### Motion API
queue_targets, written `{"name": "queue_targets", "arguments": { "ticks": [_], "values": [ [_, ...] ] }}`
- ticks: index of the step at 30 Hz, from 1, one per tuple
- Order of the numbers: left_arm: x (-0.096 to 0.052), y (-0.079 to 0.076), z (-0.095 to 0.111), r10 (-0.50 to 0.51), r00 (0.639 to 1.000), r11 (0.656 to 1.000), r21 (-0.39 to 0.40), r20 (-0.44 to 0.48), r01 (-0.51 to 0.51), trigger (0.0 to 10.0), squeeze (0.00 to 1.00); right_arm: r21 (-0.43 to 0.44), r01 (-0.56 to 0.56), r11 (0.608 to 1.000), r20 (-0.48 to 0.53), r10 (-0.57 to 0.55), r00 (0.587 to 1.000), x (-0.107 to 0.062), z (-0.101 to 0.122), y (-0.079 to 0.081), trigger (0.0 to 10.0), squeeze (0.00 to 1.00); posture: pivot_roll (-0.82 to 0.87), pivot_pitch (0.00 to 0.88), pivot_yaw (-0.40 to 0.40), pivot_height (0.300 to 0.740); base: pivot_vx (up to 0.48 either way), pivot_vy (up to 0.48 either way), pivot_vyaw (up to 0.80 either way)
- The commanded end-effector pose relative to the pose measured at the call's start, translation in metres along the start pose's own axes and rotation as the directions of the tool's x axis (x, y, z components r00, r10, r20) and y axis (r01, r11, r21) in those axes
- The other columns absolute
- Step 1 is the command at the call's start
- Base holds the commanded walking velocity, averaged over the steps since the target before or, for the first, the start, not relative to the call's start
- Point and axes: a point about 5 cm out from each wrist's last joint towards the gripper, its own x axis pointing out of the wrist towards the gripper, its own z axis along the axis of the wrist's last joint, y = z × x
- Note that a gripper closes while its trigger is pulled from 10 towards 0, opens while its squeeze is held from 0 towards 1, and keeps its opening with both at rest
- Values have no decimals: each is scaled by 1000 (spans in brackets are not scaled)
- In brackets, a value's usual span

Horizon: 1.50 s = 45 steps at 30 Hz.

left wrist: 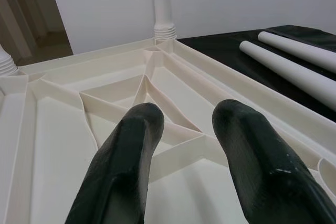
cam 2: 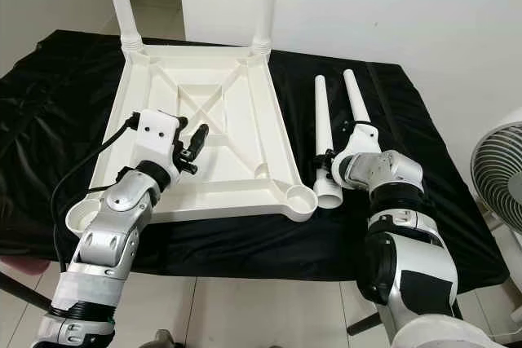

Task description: Building children table

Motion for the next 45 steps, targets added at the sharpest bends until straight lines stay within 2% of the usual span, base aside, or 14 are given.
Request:
{"name": "queue_targets", "arguments": {
  "ticks": [1,4,8,9,10,11,13,20,29,32,33,39,44,45],
  "values": [
    [-1,1,3,40,999,999,-2,10,-40,10000,0,14,-21,1000,-63,22,998,6,-15,2,0,0,115,62,-62,740,0,0,0],
    [1,2,4,46,999,999,-5,13,-46,10000,0,-33,-79,996,-40,77,996,6,-14,9,0,0,114,68,-62,740,0,0,0],
    [3,2,6,51,999,999,-6,18,-51,10000,0,-150,-110,983,108,126,986,2,-2,13,0,0,115,72,-61,740,0,0,0],
    [3,2,6,52,998,999,-7,20,-52,10000,0,-207,-86,975,186,125,975,-1,5,14,7569,0,114,75,-62,740,0,0,0],
    [3,2,6,52,998,999,-7,20,-52,10000,0,-207,-86,975,186,125,975,-1,5,14,7569,0,114,75,-62,740,0,0,0],
    [4,2,7,52,998,999,-14,23,-52,10000,0,-241,-78,967,264,143,954,-5,11,16,10000,0,113,77,-62,740,0,0,0],
    [4,1,7,52,998,998,-25,27,-51,10000,0,-274,-88,958,353,185,917,-11,17,21,10000,0,112,78,-62,740,0,0,0],
    [3,0,11,27,998,998,-56,51,-24,10000,0,-267,-45,963,470,171,866,-16,22,19,10000,0,116,78,-63,740,0,0,0],
    [3,-5,16,-79,993,987,-134,91,91,10000,0,-282,-35,959,652,218,726,-30,21,22,10000,0,118,75,-60,740,0,0,0],
    [3,-10,19,-153,983,975,-146,105,167,10000,0,-292,-107,950,678,285,678,-35,15,27,10000,0,120,72,-57,740,0,0,0],
    [4,-13,21,-191,974,962,-174,120,210,10000,1000,-309,-131,942,691,317,649,-39,11,30,10000,0,119,71,-56,740,0,0,0],
    [7,-20,29,-261,952,927,-234,163,294,10000,1000,-388,-155,909,705,401,586,-46,0,39,10000,0,118,69,-51,740,0,0,0],
    [9,-29,44,-392,891,835,-318,230,449,10000,1000,-491,-209,846,682,522,512,-55,-13,53,10000,0,119,66,-49,740,0,0,0],
    [9,-29,44,-392,891,835,-318,230,449,10000,1000,-491,-209,846,682,522,512,-55,-13,53,10000,0,119,66,-49,740,0,0,0]
  ]
}}
